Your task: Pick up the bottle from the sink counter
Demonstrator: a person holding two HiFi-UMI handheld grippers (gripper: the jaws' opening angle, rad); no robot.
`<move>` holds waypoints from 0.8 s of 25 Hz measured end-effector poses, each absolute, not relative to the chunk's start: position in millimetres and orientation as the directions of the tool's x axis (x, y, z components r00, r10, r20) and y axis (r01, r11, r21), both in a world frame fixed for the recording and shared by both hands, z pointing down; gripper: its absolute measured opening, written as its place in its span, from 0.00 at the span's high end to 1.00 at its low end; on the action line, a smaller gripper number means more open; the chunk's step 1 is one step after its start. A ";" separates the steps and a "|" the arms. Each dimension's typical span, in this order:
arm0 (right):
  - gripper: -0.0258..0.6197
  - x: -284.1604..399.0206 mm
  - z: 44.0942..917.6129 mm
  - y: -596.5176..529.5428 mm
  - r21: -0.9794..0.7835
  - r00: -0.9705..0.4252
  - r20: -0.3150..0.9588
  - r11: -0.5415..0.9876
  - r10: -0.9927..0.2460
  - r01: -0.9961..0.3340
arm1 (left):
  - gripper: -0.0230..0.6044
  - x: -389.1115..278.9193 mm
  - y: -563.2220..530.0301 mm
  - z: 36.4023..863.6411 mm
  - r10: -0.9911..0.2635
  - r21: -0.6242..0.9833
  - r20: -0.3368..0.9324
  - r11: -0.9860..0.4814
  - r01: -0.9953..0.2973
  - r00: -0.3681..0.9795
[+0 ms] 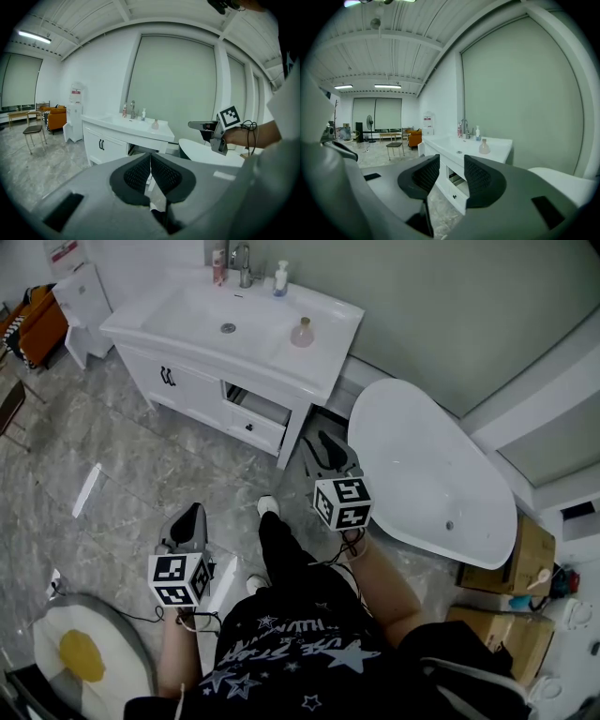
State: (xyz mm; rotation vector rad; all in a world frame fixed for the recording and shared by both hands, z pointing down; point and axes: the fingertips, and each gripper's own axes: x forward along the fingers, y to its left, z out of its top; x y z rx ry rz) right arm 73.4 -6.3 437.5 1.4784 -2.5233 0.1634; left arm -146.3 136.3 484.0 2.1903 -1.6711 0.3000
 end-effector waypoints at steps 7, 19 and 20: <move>0.53 57.8 450.5 -109.6 -0.065 -0.474 0.241 0.473 -0.847 -0.878 | 0.93 -168.5 60.0 481.5 -0.877 0.122 0.407 -0.225 -0.967 0.255; 0.52 65.8 459.9 -287.9 -0.074 -0.437 0.279 0.434 -0.855 -0.898 | 0.93 -173.5 -113.5 470.4 -0.872 0.106 0.424 -0.221 -0.970 0.245; 0.52 67.8 462.0 -300.2 -0.076 -0.435 0.285 0.432 -0.854 -0.899 | 0.93 -170.2 -126.5 469.3 -0.871 0.108 0.425 -0.224 -0.969 0.249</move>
